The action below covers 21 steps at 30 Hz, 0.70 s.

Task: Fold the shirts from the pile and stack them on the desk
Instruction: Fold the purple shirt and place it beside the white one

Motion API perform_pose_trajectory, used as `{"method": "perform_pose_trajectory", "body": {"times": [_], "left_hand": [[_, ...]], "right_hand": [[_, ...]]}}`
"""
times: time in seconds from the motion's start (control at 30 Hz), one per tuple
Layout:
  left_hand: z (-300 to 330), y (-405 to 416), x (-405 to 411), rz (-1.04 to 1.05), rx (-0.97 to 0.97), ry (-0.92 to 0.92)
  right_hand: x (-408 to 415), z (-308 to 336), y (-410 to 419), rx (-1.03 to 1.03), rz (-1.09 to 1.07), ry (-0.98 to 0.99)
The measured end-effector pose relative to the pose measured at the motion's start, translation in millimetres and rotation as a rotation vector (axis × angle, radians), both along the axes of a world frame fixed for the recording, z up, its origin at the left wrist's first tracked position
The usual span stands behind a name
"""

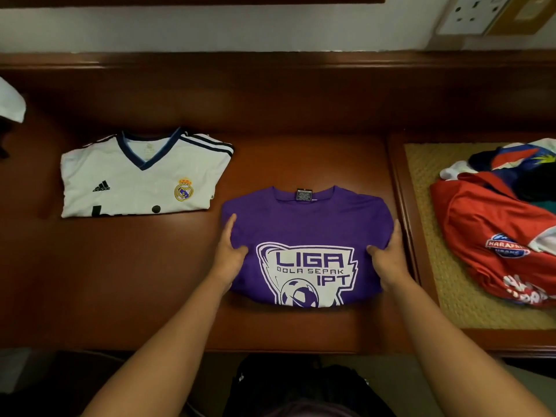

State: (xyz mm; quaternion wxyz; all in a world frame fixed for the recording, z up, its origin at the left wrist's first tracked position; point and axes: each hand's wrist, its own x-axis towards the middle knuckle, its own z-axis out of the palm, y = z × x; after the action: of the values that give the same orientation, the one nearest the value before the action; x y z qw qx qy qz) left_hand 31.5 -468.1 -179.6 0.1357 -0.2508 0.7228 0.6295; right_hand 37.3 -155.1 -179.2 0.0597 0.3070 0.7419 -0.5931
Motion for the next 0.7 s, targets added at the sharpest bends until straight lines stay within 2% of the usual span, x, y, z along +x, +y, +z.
{"method": "perform_pose_trajectory", "body": {"times": [0.13, 0.27, 0.7], "left_hand": [[0.2, -0.9, 0.0, 0.077, 0.077, -0.096], [8.8, 2.9, 0.5, 0.108, 0.068, -0.120], [61.9, 2.0, 32.1, 0.124, 0.025, -0.020]], "right_hand": [[-0.3, 1.4, 1.5, 0.003, 0.088, -0.005], [-3.7, 0.4, 5.4, -0.007, 0.101, -0.078], [11.0, 64.1, -14.3, -0.107, 0.169, -0.016]]}}
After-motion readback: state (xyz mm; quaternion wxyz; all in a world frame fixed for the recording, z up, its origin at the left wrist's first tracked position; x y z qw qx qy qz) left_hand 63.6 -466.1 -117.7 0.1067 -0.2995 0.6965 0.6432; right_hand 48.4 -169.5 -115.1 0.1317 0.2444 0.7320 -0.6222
